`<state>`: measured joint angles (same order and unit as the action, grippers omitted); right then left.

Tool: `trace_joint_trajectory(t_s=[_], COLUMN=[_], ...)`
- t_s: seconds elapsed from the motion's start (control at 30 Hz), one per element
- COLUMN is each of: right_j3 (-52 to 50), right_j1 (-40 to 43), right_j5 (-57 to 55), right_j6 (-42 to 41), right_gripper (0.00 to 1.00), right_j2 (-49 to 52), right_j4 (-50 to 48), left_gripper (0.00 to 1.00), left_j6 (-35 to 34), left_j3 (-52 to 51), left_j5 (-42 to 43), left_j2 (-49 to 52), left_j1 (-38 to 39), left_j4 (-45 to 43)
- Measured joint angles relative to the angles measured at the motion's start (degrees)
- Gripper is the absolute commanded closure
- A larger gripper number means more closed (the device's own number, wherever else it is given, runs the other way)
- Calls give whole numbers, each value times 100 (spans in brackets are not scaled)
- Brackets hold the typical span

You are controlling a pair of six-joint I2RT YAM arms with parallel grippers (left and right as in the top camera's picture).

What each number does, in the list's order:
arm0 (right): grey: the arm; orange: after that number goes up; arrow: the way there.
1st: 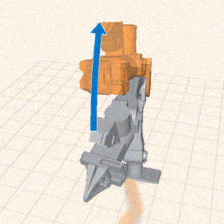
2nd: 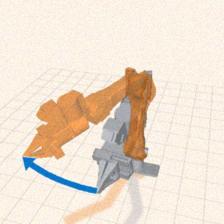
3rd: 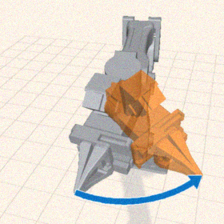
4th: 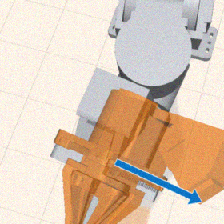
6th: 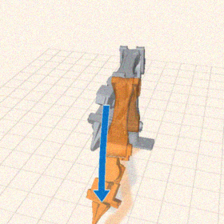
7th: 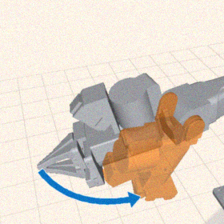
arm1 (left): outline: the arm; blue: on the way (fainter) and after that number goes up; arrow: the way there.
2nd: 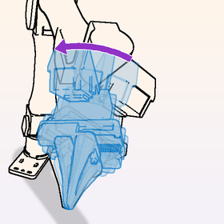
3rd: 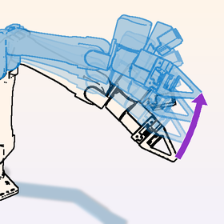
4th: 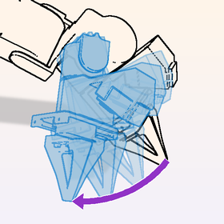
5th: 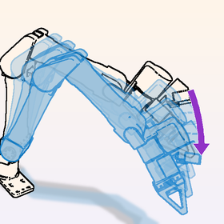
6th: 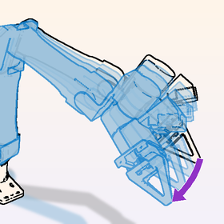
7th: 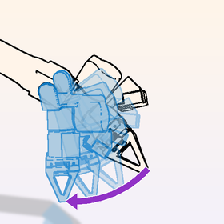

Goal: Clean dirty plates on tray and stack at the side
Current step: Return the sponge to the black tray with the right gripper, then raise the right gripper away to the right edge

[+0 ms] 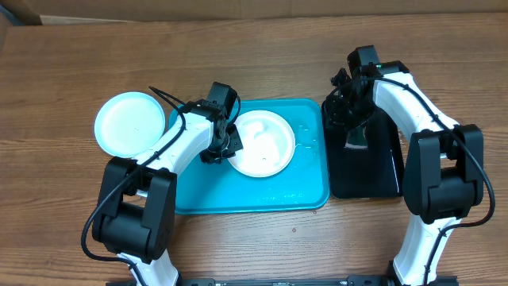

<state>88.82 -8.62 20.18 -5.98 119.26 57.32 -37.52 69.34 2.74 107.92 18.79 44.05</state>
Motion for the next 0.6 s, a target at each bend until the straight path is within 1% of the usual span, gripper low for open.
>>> trace_joint_trajectory(t_s=[0.33,0.47,0.5,0.6], right_j3=[0,39,105,479], right_j1=[39,105,136,273], right_j5=[291,411,450,535], right_j6=[247,293,293,306], right_gripper=[96,90,86,79], right_j2=[0,0,0,2], right_j4=[15,94,186,501], left_gripper=[89,89,89,84], left_j6=[2,11,17,24], left_j3=[0,0,0,0], left_j5=[0,0,0,2], left_j2=[0,0,0,0], left_j1=[0,0,0,0], left_j4=[0,2,2,0])
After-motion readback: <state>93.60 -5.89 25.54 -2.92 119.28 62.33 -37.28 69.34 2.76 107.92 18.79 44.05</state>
